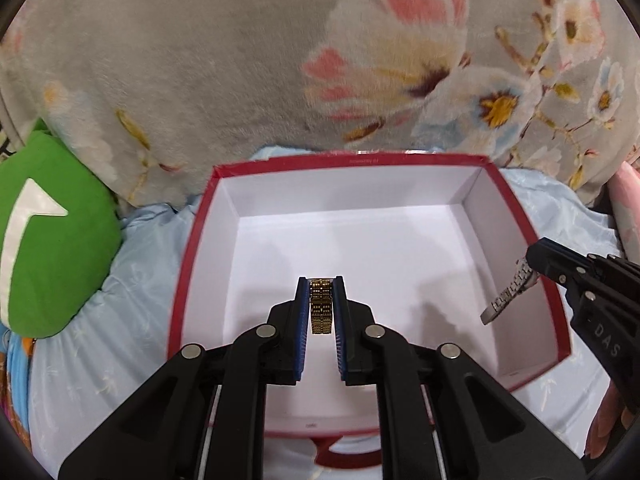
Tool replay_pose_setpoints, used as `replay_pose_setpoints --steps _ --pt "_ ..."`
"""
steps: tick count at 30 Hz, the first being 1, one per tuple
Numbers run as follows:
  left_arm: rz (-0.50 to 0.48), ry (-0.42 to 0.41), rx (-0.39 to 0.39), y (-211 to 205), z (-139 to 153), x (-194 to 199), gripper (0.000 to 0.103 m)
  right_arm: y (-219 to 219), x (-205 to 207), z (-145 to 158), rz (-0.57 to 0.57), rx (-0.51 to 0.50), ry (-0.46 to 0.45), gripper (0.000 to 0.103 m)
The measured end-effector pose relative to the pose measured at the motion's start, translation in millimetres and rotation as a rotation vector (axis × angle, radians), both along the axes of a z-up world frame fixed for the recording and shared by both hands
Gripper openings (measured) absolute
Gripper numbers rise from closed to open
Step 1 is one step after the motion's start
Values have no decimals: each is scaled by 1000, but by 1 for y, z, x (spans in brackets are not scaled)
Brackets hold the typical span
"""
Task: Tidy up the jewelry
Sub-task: 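Carry the gold watch and silver pendant into the red box with both tools, then release both items in the box and move both tools back over the sheet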
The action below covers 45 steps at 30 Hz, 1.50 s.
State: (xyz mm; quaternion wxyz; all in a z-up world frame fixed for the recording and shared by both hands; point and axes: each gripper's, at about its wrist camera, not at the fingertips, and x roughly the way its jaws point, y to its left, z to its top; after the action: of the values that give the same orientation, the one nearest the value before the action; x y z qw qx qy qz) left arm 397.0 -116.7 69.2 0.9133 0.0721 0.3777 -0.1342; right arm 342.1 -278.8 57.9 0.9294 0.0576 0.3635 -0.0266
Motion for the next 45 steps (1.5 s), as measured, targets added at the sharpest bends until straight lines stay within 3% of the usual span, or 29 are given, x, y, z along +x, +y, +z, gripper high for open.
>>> replay_pose_setpoints --steps 7,8,9,11,16,20,25,29,35,37,45 --pt "17 53 -13 -7 -27 28 12 -3 15 -20 -2 -18 18 6" --pt "28 39 -14 -6 -27 30 18 -3 14 -19 -8 -26 4 8" --pt "40 24 -16 -5 -25 30 37 -3 13 -18 -9 -33 -3 10" --pt "68 -5 -40 1 -19 29 65 -2 9 -12 -16 -46 -24 15" --pt "80 -41 -46 15 2 12 69 1 -19 12 -22 -45 -71 21" --pt "90 -65 -26 35 20 -25 80 2 -69 35 -24 -26 -108 32" --pt "98 -64 -15 69 31 -92 82 7 -148 46 -35 -9 -115 41" --pt "97 -21 -42 94 23 -139 82 20 -207 35 -52 -63 -103 45" --pt "100 30 5 116 -11 -209 82 31 -276 -1 -82 -51 -28 45" --pt "88 80 -3 120 -28 -227 82 35 -292 -16 -84 -40 8 45" --pt "94 189 -9 120 -81 -264 82 56 -335 -64 -75 -13 106 45"
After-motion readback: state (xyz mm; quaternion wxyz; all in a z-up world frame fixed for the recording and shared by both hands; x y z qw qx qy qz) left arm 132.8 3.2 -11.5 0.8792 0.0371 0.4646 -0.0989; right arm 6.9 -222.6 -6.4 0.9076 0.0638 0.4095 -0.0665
